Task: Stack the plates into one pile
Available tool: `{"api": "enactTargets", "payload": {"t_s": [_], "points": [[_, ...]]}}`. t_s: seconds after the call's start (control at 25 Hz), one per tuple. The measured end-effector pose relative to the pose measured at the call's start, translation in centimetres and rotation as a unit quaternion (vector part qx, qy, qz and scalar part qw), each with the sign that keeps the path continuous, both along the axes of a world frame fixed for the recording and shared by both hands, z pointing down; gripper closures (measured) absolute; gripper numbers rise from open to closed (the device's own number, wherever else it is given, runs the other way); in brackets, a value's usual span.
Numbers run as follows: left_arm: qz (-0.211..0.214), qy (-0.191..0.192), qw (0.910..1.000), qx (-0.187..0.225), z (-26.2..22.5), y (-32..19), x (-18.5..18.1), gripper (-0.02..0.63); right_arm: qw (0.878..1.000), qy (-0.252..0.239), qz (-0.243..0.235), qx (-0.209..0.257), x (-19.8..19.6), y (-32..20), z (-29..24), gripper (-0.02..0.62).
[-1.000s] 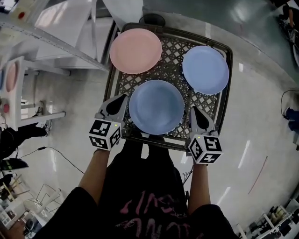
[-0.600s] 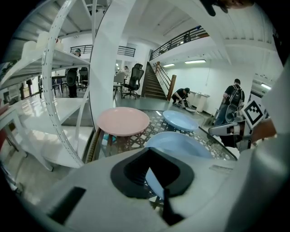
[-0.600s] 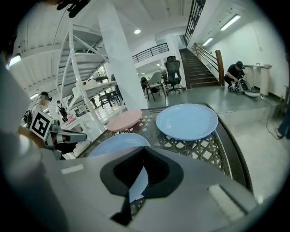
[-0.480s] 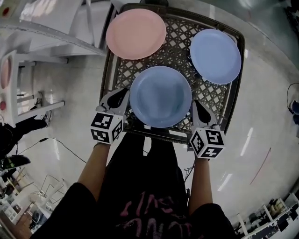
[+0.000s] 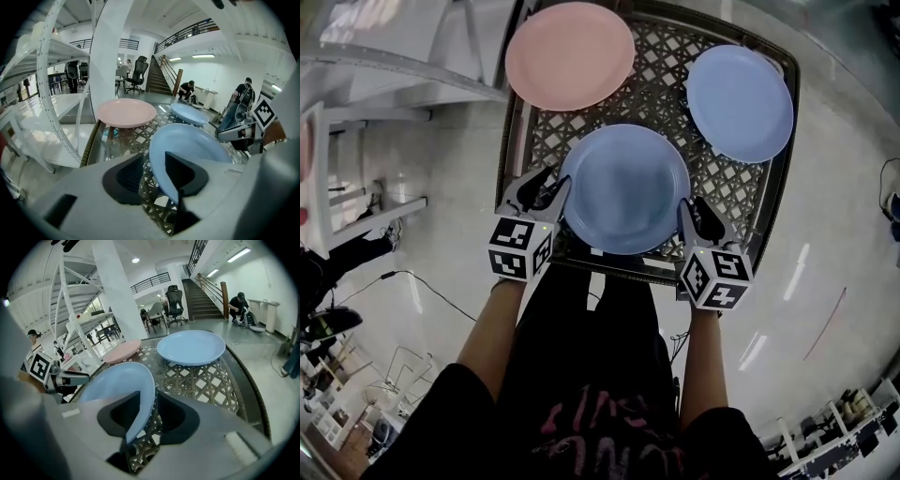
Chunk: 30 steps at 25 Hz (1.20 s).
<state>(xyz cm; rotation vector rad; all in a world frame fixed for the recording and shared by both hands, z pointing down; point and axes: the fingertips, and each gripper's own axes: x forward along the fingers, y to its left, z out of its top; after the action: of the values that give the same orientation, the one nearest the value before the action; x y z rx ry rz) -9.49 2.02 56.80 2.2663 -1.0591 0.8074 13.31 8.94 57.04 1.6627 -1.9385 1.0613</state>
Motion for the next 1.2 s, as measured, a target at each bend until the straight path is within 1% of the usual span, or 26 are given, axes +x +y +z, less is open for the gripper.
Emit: {"api": "enactTargets", "payload": {"t_s": [0.36, 0.44, 0.68, 0.76, 0.84, 0.92, 1.04, 1.2], "points": [[-0.001, -0.004, 0.9999, -0.016, 1.5, -0.2, 0.0, 0.460, 1.000, -0.009, -0.005, -0.018, -0.6, -0.2, 1.6, 0.449], [0.000, -0.006, 0.9998, -0.018, 1.7, -0.2, 0.0, 0.490, 1.000, -0.010, -0.006, -0.021, -0.8, -0.4, 1.7, 0.449], [0.010, -0.012, 0.9994, -0.032, 2.9, 0.3, 0.3, 0.501, 0.999, -0.011, -0.010, -0.030, -1.2, -0.5, 2.6, 0.453], [0.012, -0.014, 0.9993, -0.033, 3.2, 0.4, 0.4, 0.517, 0.999, -0.011, -0.009, -0.034, -1.3, -0.5, 2.8, 0.465], [0.012, -0.018, 0.9993, -0.030, 3.3, 0.3, 0.5, 0.552, 0.999, -0.010, -0.009, -0.036, -1.3, -0.4, 3.0, 0.479], [0.011, -0.020, 0.9994, -0.027, 3.4, 0.2, 0.5, 0.555, 0.999, -0.006, -0.010, -0.037, -1.2, -0.4, 3.1, 0.487], [0.010, -0.020, 0.9994, -0.027, 3.4, 0.2, 0.5, 0.558, 0.999, 0.002, -0.008, -0.039, -0.8, -0.2, 3.3, 0.536], [0.005, -0.017, 0.9994, -0.030, 3.4, 0.1, 0.5, 0.560, 0.999, 0.004, -0.006, -0.040, -0.7, -0.3, 3.3, 0.537]]}}
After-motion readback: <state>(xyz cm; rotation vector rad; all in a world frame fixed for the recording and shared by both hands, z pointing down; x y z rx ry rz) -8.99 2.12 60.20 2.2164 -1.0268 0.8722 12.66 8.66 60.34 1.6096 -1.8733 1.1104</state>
